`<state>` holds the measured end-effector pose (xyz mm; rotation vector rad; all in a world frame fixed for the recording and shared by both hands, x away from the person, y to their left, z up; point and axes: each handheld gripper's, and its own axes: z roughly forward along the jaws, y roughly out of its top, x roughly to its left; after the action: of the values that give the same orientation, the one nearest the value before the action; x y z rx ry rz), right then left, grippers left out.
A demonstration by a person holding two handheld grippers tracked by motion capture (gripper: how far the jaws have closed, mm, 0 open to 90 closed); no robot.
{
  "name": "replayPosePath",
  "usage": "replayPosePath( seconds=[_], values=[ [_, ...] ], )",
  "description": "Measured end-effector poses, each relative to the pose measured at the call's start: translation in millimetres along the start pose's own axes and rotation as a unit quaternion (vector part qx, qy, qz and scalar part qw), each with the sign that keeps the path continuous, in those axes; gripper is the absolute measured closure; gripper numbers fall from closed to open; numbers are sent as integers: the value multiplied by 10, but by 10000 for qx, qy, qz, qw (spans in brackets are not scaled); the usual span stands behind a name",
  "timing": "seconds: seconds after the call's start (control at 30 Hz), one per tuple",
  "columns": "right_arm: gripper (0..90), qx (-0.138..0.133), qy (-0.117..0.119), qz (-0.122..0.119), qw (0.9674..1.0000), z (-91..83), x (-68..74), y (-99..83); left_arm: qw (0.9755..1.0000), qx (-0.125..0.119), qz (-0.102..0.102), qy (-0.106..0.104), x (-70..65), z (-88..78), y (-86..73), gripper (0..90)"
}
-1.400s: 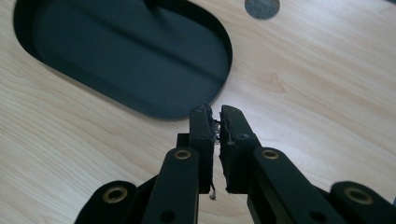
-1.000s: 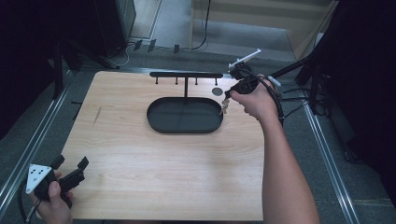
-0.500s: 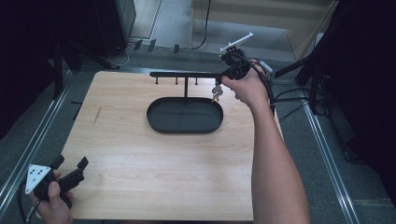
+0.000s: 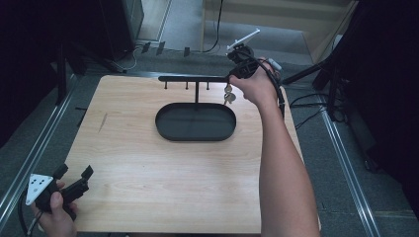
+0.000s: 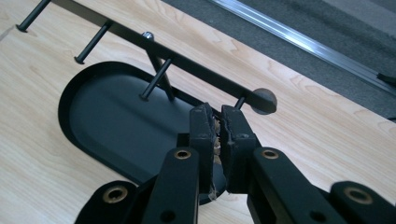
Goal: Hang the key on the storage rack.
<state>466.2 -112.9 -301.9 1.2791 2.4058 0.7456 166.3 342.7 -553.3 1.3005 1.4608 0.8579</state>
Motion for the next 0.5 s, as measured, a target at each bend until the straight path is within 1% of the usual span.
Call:
replayPosePath(
  seconds=[0.1,0.17,0.27,0.37,0.5],
  values=[
    [842,-60,13,41,10000,-20,-13,11,10000,-3,-4,-3,1,-2,0,137],
    [842,-94,43,29,9999,-28,-10,14,10000,-6,-1,0,0,-1,-1,137],
    [842,-123,-3,-17,9999,-41,2,22,10000,-5,5,9,-3,-1,0,137],
    [843,-157,-18,14,9999,-54,3,28,10000,-8,-4,0,0,-2,-1,137],
    [843,-194,-147,-8,9997,-85,-33,23,10000,-9,-2,-3,1,-3,-1,136]
  ],
)
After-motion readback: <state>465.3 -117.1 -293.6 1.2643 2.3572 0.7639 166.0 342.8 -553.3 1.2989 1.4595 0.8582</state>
